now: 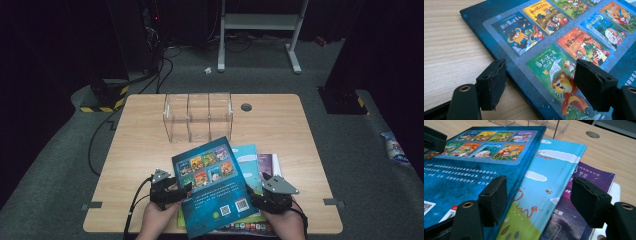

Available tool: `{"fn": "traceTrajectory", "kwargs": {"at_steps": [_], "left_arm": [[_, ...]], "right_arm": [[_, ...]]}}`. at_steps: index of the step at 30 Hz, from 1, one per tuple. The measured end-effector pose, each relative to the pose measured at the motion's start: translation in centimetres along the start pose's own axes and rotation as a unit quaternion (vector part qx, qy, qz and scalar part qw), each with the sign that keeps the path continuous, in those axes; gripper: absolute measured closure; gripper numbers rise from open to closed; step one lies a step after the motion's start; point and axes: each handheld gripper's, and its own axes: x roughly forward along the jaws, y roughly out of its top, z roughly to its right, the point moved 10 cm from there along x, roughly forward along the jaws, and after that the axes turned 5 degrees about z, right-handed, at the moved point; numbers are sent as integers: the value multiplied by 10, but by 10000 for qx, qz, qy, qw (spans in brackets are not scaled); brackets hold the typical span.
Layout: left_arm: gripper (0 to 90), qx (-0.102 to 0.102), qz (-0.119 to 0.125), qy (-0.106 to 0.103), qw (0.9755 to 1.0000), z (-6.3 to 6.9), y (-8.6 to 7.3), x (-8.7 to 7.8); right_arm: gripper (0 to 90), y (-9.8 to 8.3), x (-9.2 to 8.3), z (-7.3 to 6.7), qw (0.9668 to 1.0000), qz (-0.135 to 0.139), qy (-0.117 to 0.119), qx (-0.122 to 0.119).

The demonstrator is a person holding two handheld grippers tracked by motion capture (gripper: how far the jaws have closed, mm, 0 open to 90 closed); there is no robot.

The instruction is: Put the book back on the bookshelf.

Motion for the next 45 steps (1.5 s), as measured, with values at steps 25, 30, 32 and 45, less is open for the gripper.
{"fn": "traceTrajectory", "kwargs": {"at_steps": [25,30,32,45], "left_arm": [[276,596,-55,-327,9977,35,14,17],[276,725,-35,-449,9964,45,16,22],[277,770,-45,-461,9960,46,17,22],[302,985,-58,-479,9940,61,25,31]], "right_arm": [[311,-8,-12,10,9991,73,-24,428],[284,-6,-14,16,9979,136,-88,630],[285,-5,-13,18,9975,86,-59,703],[272,-4,-1,16,9968,-284,77,739]]}}
